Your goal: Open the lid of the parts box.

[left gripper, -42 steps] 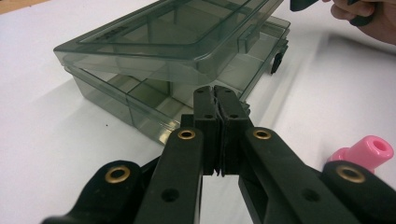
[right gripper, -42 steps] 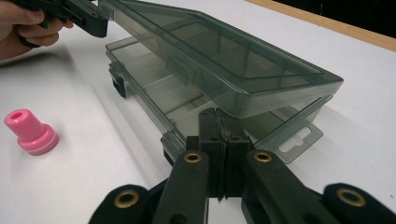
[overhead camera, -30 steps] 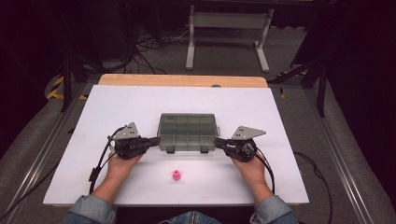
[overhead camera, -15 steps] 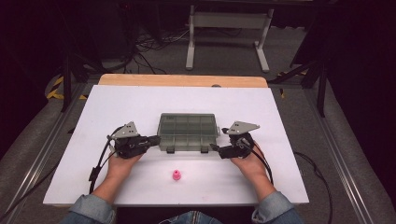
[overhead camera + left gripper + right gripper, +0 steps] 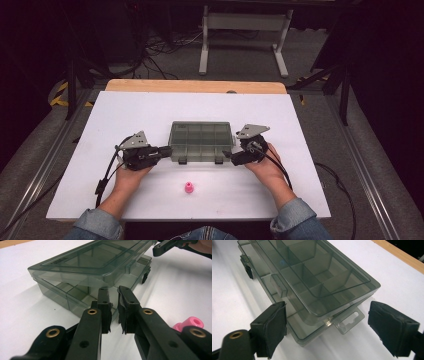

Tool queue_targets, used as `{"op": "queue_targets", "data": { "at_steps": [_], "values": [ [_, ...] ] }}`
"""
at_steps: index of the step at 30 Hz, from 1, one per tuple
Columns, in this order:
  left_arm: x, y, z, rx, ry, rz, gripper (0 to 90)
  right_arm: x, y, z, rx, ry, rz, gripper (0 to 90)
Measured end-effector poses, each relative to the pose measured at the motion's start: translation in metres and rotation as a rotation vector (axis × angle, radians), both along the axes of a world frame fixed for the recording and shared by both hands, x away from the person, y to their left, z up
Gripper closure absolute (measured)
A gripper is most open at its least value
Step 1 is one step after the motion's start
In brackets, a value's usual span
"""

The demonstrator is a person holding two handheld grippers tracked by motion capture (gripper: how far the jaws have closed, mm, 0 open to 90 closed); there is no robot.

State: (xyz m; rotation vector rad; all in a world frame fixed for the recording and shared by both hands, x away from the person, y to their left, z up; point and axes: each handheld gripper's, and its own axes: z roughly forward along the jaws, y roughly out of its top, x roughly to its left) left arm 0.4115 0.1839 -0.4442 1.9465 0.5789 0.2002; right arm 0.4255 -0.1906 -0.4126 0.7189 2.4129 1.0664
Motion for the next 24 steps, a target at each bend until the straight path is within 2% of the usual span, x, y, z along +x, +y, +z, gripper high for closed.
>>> {"op": "queue_targets", "data": {
  "at_steps": [12,17,24],
  "values": [
    [-0.001,0.0,0.0,0.002,-0.003,-0.004,79.4,0.005,0.005,0.005,-0.04,-0.024,0.016,16.9],
    [-0.001,0.0,0.0,0.0,-0.006,-0.004,78.7,0.005,0.007,0.008,-0.054,-0.054,0.021,19.4],
    [-0.004,0.001,0.002,0.022,-0.02,-0.012,68.0,0.004,0.007,0.018,-0.053,-0.082,0.024,25.4]
  ]
}}
